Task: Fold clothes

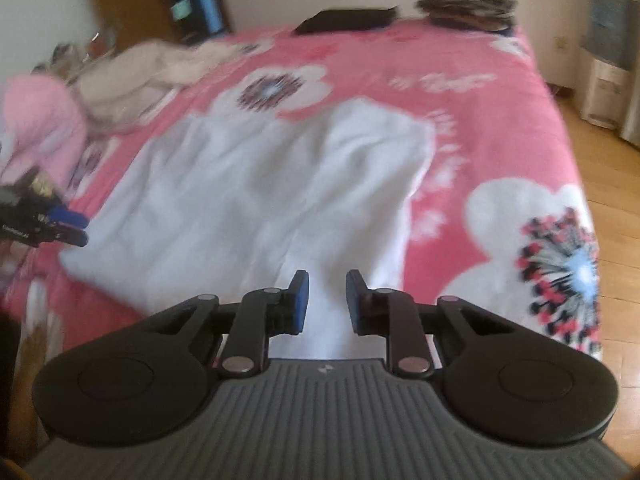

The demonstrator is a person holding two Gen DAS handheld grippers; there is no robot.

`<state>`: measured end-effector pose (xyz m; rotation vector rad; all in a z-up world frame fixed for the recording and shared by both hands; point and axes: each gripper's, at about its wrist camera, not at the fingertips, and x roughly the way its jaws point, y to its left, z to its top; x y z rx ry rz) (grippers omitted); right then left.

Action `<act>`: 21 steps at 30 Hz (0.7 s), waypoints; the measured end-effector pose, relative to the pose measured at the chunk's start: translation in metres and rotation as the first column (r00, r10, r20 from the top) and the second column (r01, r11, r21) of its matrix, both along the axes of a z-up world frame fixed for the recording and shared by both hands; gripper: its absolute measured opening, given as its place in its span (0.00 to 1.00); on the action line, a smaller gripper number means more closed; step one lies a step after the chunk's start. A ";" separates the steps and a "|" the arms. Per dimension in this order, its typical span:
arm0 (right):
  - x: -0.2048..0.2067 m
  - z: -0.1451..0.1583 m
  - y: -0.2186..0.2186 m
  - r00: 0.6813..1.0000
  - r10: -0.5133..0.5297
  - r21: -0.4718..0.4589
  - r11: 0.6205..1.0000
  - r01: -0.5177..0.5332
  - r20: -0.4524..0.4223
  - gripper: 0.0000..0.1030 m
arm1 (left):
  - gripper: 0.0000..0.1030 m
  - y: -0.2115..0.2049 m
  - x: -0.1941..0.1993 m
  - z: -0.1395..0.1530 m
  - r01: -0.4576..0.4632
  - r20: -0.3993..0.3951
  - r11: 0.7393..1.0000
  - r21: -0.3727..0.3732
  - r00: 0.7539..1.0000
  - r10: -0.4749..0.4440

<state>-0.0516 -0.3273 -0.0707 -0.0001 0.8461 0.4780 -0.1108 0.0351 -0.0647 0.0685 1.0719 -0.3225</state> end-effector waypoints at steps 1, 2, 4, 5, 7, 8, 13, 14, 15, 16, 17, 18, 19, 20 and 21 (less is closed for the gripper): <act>-0.001 -0.008 0.002 1.000 0.005 -0.023 1.000 -0.005 -0.020 0.19 | 0.50 0.000 -0.004 -0.008 -0.002 -0.009 1.000 0.012 1.000 0.002; -0.004 -0.017 0.000 0.999 0.007 -0.047 0.999 -0.009 -0.036 0.18 | 0.50 0.000 -0.008 -0.012 0.003 0.000 1.000 0.018 1.000 -0.003; -0.010 -0.026 -0.004 0.999 0.014 -0.068 0.998 -0.016 -0.031 0.17 | 0.51 0.002 -0.010 -0.011 0.020 0.009 1.000 0.022 1.000 -0.021; -0.011 -0.023 -0.004 0.999 0.014 -0.077 0.997 -0.016 -0.034 0.17 | 0.51 0.004 -0.009 -0.008 0.024 0.000 1.000 0.020 1.000 -0.024; -0.010 -0.013 -0.002 0.999 0.016 -0.101 0.995 -0.019 -0.032 0.17 | 0.51 0.008 -0.006 -0.002 0.031 -0.011 0.999 0.015 0.999 -0.031; -0.010 -0.007 0.000 1.000 0.021 -0.109 0.994 -0.023 -0.018 0.17 | 0.51 0.011 -0.004 0.003 0.035 -0.009 0.999 0.015 0.999 -0.035; 0.000 0.023 0.017 0.990 0.113 -0.074 0.991 -0.107 0.081 0.18 | 0.56 0.011 -0.004 0.014 0.080 0.003 0.997 0.018 0.997 -0.080; 0.002 0.026 0.021 0.986 0.135 -0.062 0.990 -0.129 0.094 0.18 | 0.56 0.011 -0.004 0.016 0.090 0.005 0.996 0.018 0.996 -0.090; 0.004 0.026 0.024 0.983 0.157 -0.053 0.987 -0.153 0.091 0.18 | 0.56 0.011 -0.004 0.017 0.100 0.007 0.995 0.019 0.995 -0.100; 0.005 0.022 0.028 0.981 0.178 -0.049 0.983 -0.174 0.078 0.18 | 0.55 0.011 -0.005 0.019 0.109 0.010 0.994 0.020 0.994 -0.109; 0.004 0.016 0.029 0.980 0.190 -0.061 0.981 -0.186 0.060 0.18 | 0.55 0.010 -0.008 0.017 0.115 0.002 0.993 0.021 0.993 -0.115; 0.003 0.010 0.031 0.979 0.200 -0.076 0.978 -0.196 0.042 0.18 | 0.54 0.009 -0.013 0.010 0.115 -0.014 0.993 0.022 0.993 -0.115; 0.002 0.003 0.030 0.981 0.196 -0.086 0.977 -0.194 0.016 0.18 | 0.52 0.008 -0.016 0.002 0.106 -0.030 0.994 0.020 0.994 -0.106; 0.001 -0.005 0.028 0.982 0.189 -0.097 0.977 -0.189 -0.010 0.18 | 0.51 0.009 -0.019 -0.005 0.089 -0.049 0.996 0.018 0.995 -0.088; 0.000 -0.012 0.026 0.983 0.182 -0.108 0.977 -0.185 -0.036 0.17 | 0.50 0.011 -0.021 -0.010 0.074 -0.062 0.997 0.015 0.995 -0.073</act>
